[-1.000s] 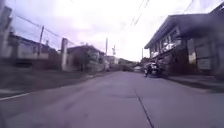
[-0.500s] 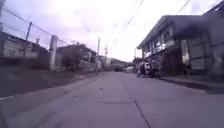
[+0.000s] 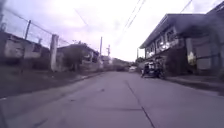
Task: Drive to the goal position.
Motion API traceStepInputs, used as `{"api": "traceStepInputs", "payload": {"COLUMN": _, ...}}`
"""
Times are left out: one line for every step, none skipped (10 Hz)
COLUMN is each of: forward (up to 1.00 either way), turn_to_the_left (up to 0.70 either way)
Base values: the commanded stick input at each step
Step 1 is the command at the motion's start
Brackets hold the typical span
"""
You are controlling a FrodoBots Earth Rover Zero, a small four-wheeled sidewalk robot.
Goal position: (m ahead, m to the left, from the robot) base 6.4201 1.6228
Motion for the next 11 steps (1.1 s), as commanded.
{"api": "traceStepInputs", "payload": {"forward": 0.70, "turn_to_the_left": 0.00}}
{"api": "traceStepInputs", "payload": {"forward": 0.70, "turn_to_the_left": 0.00}}
{"api": "traceStepInputs", "payload": {"forward": 0.70, "turn_to_the_left": 0.00}}
{"api": "traceStepInputs", "payload": {"forward": 0.70, "turn_to_the_left": 0.00}}
{"api": "traceStepInputs", "payload": {"forward": 0.70, "turn_to_the_left": 0.00}}
{"api": "traceStepInputs", "payload": {"forward": 0.70, "turn_to_the_left": 0.00}}
{"api": "traceStepInputs", "payload": {"forward": 0.70, "turn_to_the_left": 0.00}}
{"api": "traceStepInputs", "payload": {"forward": 0.70, "turn_to_the_left": 0.00}}
{"api": "traceStepInputs", "payload": {"forward": 0.70, "turn_to_the_left": 0.00}}
{"api": "traceStepInputs", "payload": {"forward": 0.70, "turn_to_the_left": 0.00}}
{"api": "traceStepInputs", "payload": {"forward": 0.70, "turn_to_the_left": 0.00}}
